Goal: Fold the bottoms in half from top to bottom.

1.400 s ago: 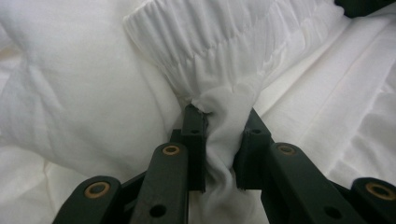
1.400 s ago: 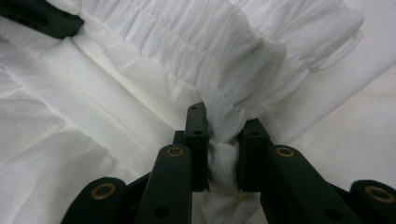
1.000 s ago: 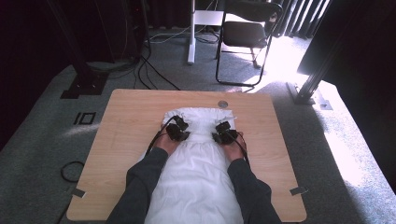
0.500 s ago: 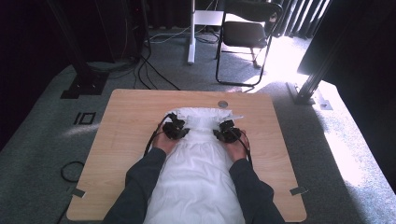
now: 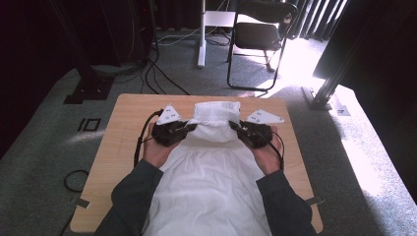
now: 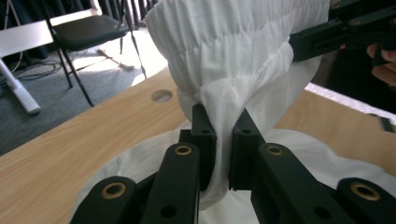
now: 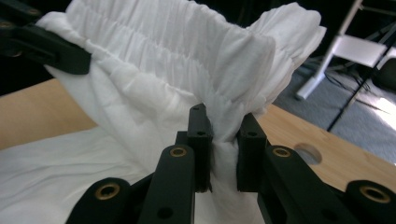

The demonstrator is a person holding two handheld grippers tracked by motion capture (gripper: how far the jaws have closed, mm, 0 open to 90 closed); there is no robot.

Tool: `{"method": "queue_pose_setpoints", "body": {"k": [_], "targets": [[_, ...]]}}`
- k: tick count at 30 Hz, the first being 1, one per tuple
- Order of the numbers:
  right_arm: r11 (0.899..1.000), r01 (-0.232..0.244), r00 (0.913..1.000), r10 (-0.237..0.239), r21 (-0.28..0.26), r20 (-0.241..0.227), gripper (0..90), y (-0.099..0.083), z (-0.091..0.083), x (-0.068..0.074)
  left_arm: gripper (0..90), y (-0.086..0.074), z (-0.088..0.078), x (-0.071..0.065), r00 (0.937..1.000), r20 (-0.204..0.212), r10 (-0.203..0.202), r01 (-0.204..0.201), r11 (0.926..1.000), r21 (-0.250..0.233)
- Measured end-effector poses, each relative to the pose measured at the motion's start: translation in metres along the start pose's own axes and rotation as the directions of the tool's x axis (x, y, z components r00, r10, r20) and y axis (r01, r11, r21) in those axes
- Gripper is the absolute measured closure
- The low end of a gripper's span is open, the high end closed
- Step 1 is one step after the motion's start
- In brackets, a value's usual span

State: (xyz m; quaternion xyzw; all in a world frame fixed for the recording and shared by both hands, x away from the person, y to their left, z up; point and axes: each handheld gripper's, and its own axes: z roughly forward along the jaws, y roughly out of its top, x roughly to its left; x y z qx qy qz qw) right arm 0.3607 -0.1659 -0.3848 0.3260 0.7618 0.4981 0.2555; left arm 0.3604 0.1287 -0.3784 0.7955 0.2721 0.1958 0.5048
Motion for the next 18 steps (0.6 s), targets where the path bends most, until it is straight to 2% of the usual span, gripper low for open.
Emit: {"method": "queue_pose_setpoints", "body": {"k": [3, 4, 6, 7, 8, 9, 10, 12, 13, 15, 16, 17, 18], "targets": [[0.999, 0.044, 0.9986, -0.044, 0.003, -0.03, 79.7, -0.009, -0.016, 0.018, 84.2, -0.018, -0.014, -0.013, 0.999, 0.038, -0.024, 0.025, 0.9997, -0.007], [0.999, 0.046, 0.9981, -0.046, 0.007, -0.04, 79.7, -0.013, -0.018, 0.022, 84.2, -0.027, -0.016, -0.017, 0.9988, 0.042, -0.025, 0.025, 0.9997, -0.001], [0.998, 0.045, 0.9968, -0.042, 0.036, -0.068, 79.7, -0.028, -0.021, 0.031, 84.1, -0.053, -0.017, -0.028, 0.9953, 0.075, -0.062, 0.061, 0.9981, 0.011], [0.998, 0.029, 0.9963, -0.024, 0.055, -0.082, 79.7, -0.04, -0.022, 0.036, 84.0, -0.062, -0.017, -0.031, 0.9948, 0.077, -0.067, 0.065, 0.9977, 0.021], [0.997, 0.025, 0.9956, -0.019, 0.068, -0.092, 79.7, -0.048, -0.022, 0.04, 84.0, -0.074, -0.017, -0.036, 0.9924, 0.083, -0.091, 0.089, 0.9956, 0.031], [0.996, 0.023, 0.9944, -0.014, 0.085, -0.105, 79.6, -0.058, -0.021, 0.044, 84.0, -0.086, -0.015, -0.041, 0.9886, 0.095, -0.117, 0.113, 0.9926, 0.045], [0.994, 0.017, 0.9938, -0.005, 0.104, -0.111, 79.6, -0.069, -0.021, 0.049, 84.0, -0.102, -0.011, -0.047, 0.9858, 0.099, -0.136, 0.128, 0.9886, 0.078], [0.987, 0.002, 0.9929, 0.017, 0.159, -0.118, 79.6, -0.094, -0.02, 0.057, 83.5, -0.121, -0.004, -0.055, 0.9837, 0.103, -0.147, 0.133, 0.9817, 0.137], [0.984, -0.011, 0.9913, 0.034, 0.175, -0.128, 79.5, -0.103, -0.019, 0.059, 83.5, -0.131, 0.0, -0.057, 0.9785, 0.113, -0.172, 0.153, 0.9743, 0.166], [0.971, -0.014, 0.9893, 0.048, 0.24, -0.138, 79.5, -0.125, -0.014, 0.065, 83.4, -0.149, 0.009, -0.06, 0.9715, 0.119, -0.205, 0.174, 0.9577, 0.229], [0.971, -0.014, 0.9893, 0.048, 0.24, -0.138, 79.5, -0.125, -0.014, 0.065, 83.4, -0.149, 0.009, -0.06, 0.9715, 0.119, -0.205, 0.174, 0.9577, 0.229], [0.963, -0.023, 0.9872, 0.065, 0.27, -0.146, 79.4, -0.136, -0.011, 0.067, 83.4, -0.165, 0.019, -0.063, 0.9726, 0.11, -0.205, 0.164, 0.9399, 0.299], [0.941, -0.04, 0.9827, 0.098, 0.336, -0.157, 79.1, -0.156, -0.004, 0.07, 83.0, -0.17, 0.023, -0.063, 0.9741, 0.103, -0.201, 0.159, 0.9342, 0.32]]}}
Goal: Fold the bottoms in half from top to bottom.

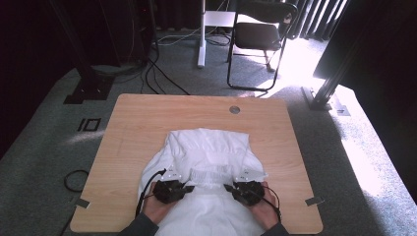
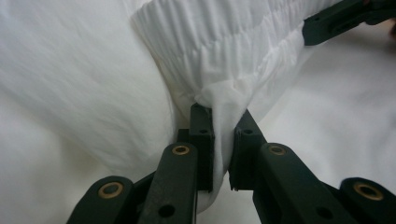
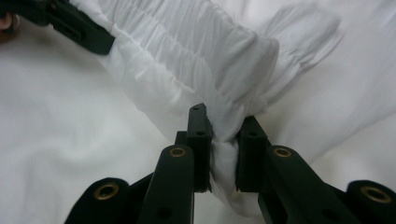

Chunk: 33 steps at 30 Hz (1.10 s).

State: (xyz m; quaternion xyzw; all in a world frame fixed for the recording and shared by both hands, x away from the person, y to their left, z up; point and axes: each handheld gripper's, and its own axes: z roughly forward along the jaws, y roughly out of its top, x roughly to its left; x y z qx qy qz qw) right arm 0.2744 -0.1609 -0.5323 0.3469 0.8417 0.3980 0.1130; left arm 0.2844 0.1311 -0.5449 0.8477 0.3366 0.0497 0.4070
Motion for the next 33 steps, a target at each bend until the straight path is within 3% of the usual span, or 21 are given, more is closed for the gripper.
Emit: {"method": "queue_pose_setpoints", "body": {"k": [3, 5, 9, 11, 12, 15, 16, 19, 23, 28, 29, 30, 31, 33], "targets": [[0.998, -0.026, 0.9997, 0.026, 0.049, -0.001, 78.7, -0.01, 0.014, -0.001, 82.9, -0.001, 0.005, 0.007, 0.9999, 0.004, 0.015, -0.015, 0.9999, 0.009], [0.997, -0.055, 0.9984, 0.056, 0.05, -0.006, 78.7, -0.008, 0.019, -0.003, 82.8, 0.004, 0.006, 0.012, 0.9992, -0.014, 0.038, -0.037, 0.9991, 0.02], [0.996, -0.071, 0.9974, 0.071, 0.044, 0.013, 78.4, 0.001, 0.029, -0.008, 82.1, 0.019, 0.011, 0.031, 0.9979, -0.032, 0.057, -0.055, 0.997, 0.055], [0.995, -0.086, 0.9962, 0.085, 0.041, 0.015, 78.4, 0.003, 0.032, -0.009, 82.0, 0.019, 0.011, 0.031, 0.9979, -0.032, 0.057, -0.055, 0.997, 0.055], [0.994, -0.101, 0.9947, 0.1, 0.038, 0.023, 78.1, 0.009, 0.038, -0.012, 81.7, 0.033, 0.017, 0.05, 0.9973, -0.035, 0.065, -0.062, 0.9948, 0.081], [0.993, -0.118, 0.9924, 0.117, 0.03, 0.036, 77.8, 0.018, 0.048, -0.018, 81.3, 0.047, 0.023, 0.068, 0.9948, -0.056, 0.086, -0.08, 0.9912, 0.106], [0.993, -0.118, 0.9924, 0.117, 0.03, 0.036, 77.8, 0.018, 0.048, -0.018, 81.2, 0.047, 0.023, 0.068, 0.9948, -0.056, 0.086, -0.08, 0.9912, 0.106], [0.991, -0.133, 0.9901, 0.132, 0.026, 0.048, 77.8, 0.03, 0.06, -0.027, 81.1, 0.062, 0.031, 0.086, 0.9926, -0.092, 0.079, -0.069, 0.9916, 0.11], [0.992, -0.125, 0.9895, 0.122, 0.026, 0.078, 77.8, 0.045, 0.073, -0.042, 81.0, 0.073, 0.04, 0.1, 0.9893, -0.132, 0.063, -0.05, 0.9937, 0.1], [0.991, -0.125, 0.9854, 0.12, 0.039, 0.121, 77.7, 0.063, 0.086, -0.069, 81.0, 0.08, 0.048, 0.107, 0.9878, -0.154, 0.024, -0.014, 0.9977, 0.067], [0.991, -0.125, 0.9854, 0.12, 0.039, 0.121, 77.7, 0.063, 0.086, -0.069, 81.0, 0.08, 0.048, 0.107, 0.9878, -0.154, 0.024, -0.014, 0.9977, 0.067], [0.991, -0.131, 0.9844, 0.126, 0.039, 0.123, 77.7, 0.065, 0.088, -0.073, 81.0, 0.082, 0.052, 0.108, 0.9853, -0.171, 0.008, 0.0, 0.9988, 0.05], [0.986, -0.164, 0.9793, 0.16, 0.025, 0.124, 77.6, 0.07, 0.092, -0.087, 81.1, 0.084, 0.053, 0.108, 0.9836, -0.18, -0.001, 0.01, 0.9989, 0.046], [0.984, -0.175, 0.9778, 0.171, 0.024, 0.121, 77.7, 0.075, 0.096, -0.094, 81.3, 0.086, 0.055, 0.11, 0.9817, -0.189, -0.017, 0.026, 0.9987, 0.043]]}}
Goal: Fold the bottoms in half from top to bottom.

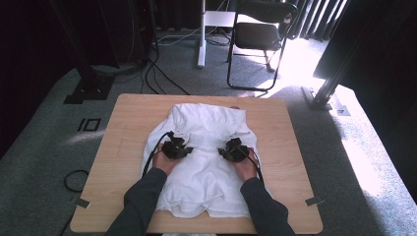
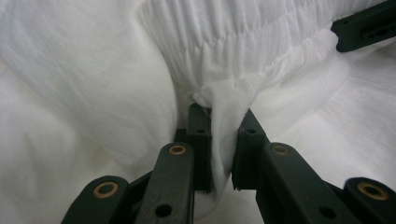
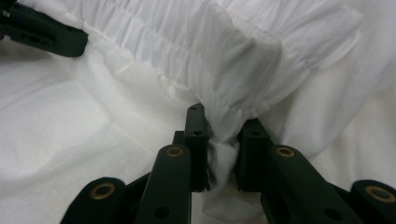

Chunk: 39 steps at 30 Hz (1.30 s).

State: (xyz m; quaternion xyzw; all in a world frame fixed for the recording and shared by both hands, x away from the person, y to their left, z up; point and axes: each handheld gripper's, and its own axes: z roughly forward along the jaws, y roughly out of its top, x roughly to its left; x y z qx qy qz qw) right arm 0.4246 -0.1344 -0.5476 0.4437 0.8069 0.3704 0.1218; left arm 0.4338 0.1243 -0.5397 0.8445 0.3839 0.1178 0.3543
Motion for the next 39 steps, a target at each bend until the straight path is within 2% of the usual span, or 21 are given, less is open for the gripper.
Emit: {"method": "queue_pose_setpoints", "body": {"k": [4, 6, 9, 11, 13, 14, 15, 16, 17, 18, 21, 23, 25, 27, 29, 30, 31, 33, 35, 38, 39], "targets": [[1.0, 0.005, 1.0, -0.005, 0.0, -0.005, 78.7, 0.005, -0.001, -0.001, 82.8, 0.003, -0.005, 0.002, 0.9999, 0.005, -0.013, 0.013, 0.9998, -0.016], [0.999, 0.014, 0.9997, -0.014, -0.029, -0.018, 78.8, 0.008, -0.01, 0.001, 83.4, 0.006, -0.016, 0.0, 0.9997, 0.014, -0.019, 0.02, 0.9985, -0.051], [0.995, 0.032, 0.9991, -0.035, -0.098, -0.026, 78.9, 0.015, -0.03, 0.006, 84.1, 0.014, -0.038, -0.005, 0.9996, 0.026, -0.005, 0.008, 0.9932, -0.116], [0.987, 0.05, 0.9981, -0.055, -0.15, -0.026, 78.9, 0.021, -0.047, 0.009, 84.2, 0.023, -0.061, -0.013, 0.9994, 0.031, 0.017, -0.011, 0.9833, -0.182], [0.975, 0.066, 0.9968, -0.074, -0.212, -0.031, 79.0, 0.027, -0.066, 0.013, 84.5, 0.03, -0.082, -0.02, 0.9983, 0.05, 0.03, -0.017, 0.9681, -0.25], [0.975, 0.066, 0.9968, -0.074, -0.212, -0.031, 79.0, 0.027, -0.066, 0.013, 84.6, 0.03, -0.082, -0.02, 0.9983, 0.05, 0.03, -0.017, 0.9681, -0.25], [0.967, 0.071, 0.9962, -0.081, -0.245, -0.032, 79.0, 0.03, -0.076, 0.015, 84.6, 0.033, -0.099, -0.027, 0.997, 0.055, 0.054, -0.035, 0.9543, -0.297], [0.95, 0.087, 0.9945, -0.1, -0.299, -0.031, 78.9, 0.033, -0.093, 0.02, 84.5, 0.032, -0.108, -0.033, 0.9953, 0.071, 0.066, -0.039, 0.945, -0.325], [0.94, 0.105, 0.9929, -0.118, -0.326, -0.018, 78.9, 0.034, -0.105, 0.024, 84.5, 0.031, -0.114, -0.037, 0.9941, 0.078, 0.075, -0.044, 0.9409, -0.336], [0.933, 0.116, 0.9917, -0.128, -0.34, -0.012, 78.9, 0.033, -0.112, 0.028, 84.5, 0.028, -0.118, -0.042, 0.9932, 0.077, 0.088, -0.057, 0.9371, -0.344], [0.924, 0.146, 0.9869, -0.161, -0.352, -0.014, 78.8, 0.021, -0.124, 0.037, 84.1, 0.013, -0.126, -0.052, 0.9891, 0.104, 0.104, -0.061, 0.9329, -0.355], [0.928, 0.146, 0.9849, -0.169, -0.343, -0.038, 78.8, 0.007, -0.125, 0.042, 83.9, -0.002, -0.124, -0.056, 0.9859, 0.133, 0.101, -0.051, 0.9402, -0.337], [0.936, 0.154, 0.9826, -0.178, -0.316, -0.052, 78.7, -0.011, -0.12, 0.048, 83.4, -0.019, -0.115, -0.059, 0.9846, 0.138, 0.107, -0.064, 0.9569, -0.283], [0.952, 0.157, 0.981, -0.181, -0.263, -0.07, 78.6, -0.029, -0.109, 0.05, 82.9, -0.037, -0.102, -0.058, 0.9842, 0.162, 0.072, -0.034, 0.9732, -0.228], [0.967, 0.151, 0.9806, -0.173, -0.206, -0.093, 78.3, -0.045, -0.094, 0.051, 81.8, -0.054, -0.085, -0.056, 0.9821, 0.186, 0.029, -0.002, 0.989, -0.148], [0.973, 0.143, 0.9816, -0.163, -0.181, -0.1, 78.3, -0.052, -0.087, 0.051, 79.7, -0.061, -0.077, -0.056, 0.9814, 0.191, 0.015, 0.006, 0.9943, -0.107], [0.979, 0.135, 0.9823, -0.153, -0.156, -0.108, 78.2, -0.058, -0.081, 0.05, 76.5, -0.067, -0.071, -0.056, 0.9808, 0.195, -0.006, 0.021, 0.997, -0.075], [0.986, 0.134, 0.9816, -0.146, -0.102, -0.123, 74.5, -0.068, -0.07, 0.051, 69.2, -0.074, -0.066, -0.054, 0.9778, 0.207, -0.035, 0.046, 0.9977, -0.05], [0.99, 0.123, 0.983, -0.131, -0.066, -0.129, 61.8, -0.073, -0.067, 0.05, 61.1, -0.074, -0.073, -0.053, 0.9786, 0.203, -0.035, 0.051, 0.9961, -0.073], [0.991, 0.102, 0.9828, -0.115, -0.089, -0.145, 41.3, -0.07, -0.079, 0.045, 57.7, -0.067, -0.091, -0.046, 0.9809, 0.192, -0.033, 0.059, 0.9895, -0.132], [0.989, 0.102, 0.9825, -0.116, -0.103, -0.146, 38.0, -0.067, -0.085, 0.043, 57.6, -0.064, -0.097, -0.043, 0.9813, 0.189, -0.037, 0.066, 0.9865, -0.15]]}}
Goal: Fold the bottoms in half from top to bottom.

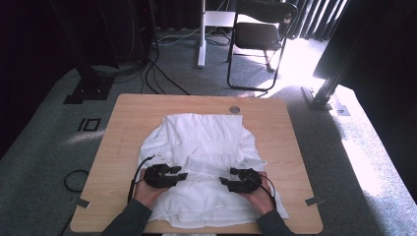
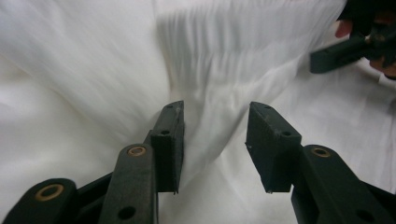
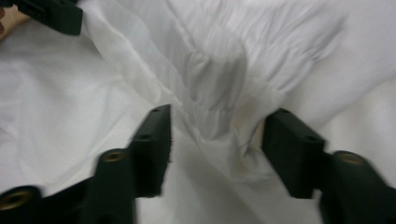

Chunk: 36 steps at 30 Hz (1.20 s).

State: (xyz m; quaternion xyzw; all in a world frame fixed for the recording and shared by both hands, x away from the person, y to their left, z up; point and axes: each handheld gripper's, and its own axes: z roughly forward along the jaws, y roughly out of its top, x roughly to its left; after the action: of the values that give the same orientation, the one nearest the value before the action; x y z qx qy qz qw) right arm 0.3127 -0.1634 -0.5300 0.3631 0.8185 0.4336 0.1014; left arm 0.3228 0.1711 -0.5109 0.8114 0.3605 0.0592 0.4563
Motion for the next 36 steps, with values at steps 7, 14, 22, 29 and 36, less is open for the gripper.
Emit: {"method": "queue_pose_setpoints", "body": {"k": [7, 14, 22, 29, 36], "targets": [[0.989, -0.05, 0.9976, 0.056, -0.14, 0.042, 58.1, 0.028, -0.031, -0.022, 70.0, 0.03, 0.004, 0.014, 0.9986, -0.053, 0.005, -0.007, 0.9998, -0.021], [0.988, -0.136, 0.9793, 0.145, -0.069, 0.141, 72.0, 0.048, 0.008, -0.052, 82.4, 0.042, 0.049, 0.026, 0.9952, -0.097, -0.008, 0.018, 0.9954, 0.094], [0.991, -0.137, 0.9891, 0.136, -0.001, 0.055, 69.4, 0.041, 0.025, -0.05, 81.4, 0.027, 0.056, 0.024, 0.9985, -0.043, -0.033, 0.038, 0.9925, 0.116], [0.997, -0.067, 0.9977, 0.066, -0.025, -0.016, 63.9, 0.026, 0.0, -0.029, 77.8, 0.009, 0.045, 0.003, 0.9995, 0.022, 0.024, -0.026, 0.9929, 0.116], [0.988, -0.087, 0.9955, 0.091, -0.129, 0.027, 59.8, 0.043, -0.013, -0.03, 75.1, -0.008, 0.039, -0.007, 0.9981, 0.052, 0.033, -0.039, 0.9901, 0.135]]}}
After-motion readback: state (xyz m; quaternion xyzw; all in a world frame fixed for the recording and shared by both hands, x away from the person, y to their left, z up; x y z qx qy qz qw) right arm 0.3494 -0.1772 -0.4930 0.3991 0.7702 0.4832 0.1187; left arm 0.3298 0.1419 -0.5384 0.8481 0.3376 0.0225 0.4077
